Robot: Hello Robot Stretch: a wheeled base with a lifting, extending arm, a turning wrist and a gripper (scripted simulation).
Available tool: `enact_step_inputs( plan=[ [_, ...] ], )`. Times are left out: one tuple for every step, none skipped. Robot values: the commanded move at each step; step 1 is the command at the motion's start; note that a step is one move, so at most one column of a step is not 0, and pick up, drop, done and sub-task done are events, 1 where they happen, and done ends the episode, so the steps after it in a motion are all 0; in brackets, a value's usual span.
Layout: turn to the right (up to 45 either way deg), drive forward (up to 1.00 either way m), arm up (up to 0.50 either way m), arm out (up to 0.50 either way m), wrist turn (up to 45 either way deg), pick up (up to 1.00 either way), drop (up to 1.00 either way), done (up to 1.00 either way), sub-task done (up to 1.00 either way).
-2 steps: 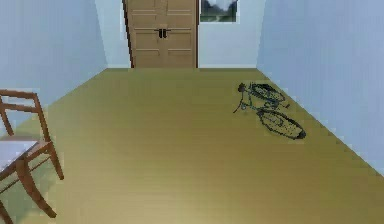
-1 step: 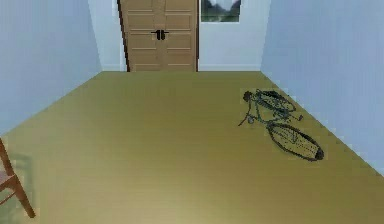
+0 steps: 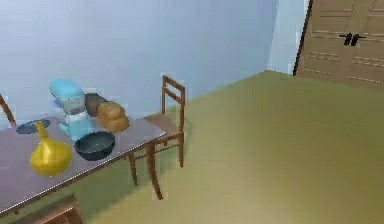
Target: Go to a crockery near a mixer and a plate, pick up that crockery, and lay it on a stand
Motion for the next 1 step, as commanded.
enact_step_inputs(
  plan=[
    [42.0, 0.0, 0.0, 0.0, 0.0, 0.0, 0.0, 0.0, 0.0]
  ],
)
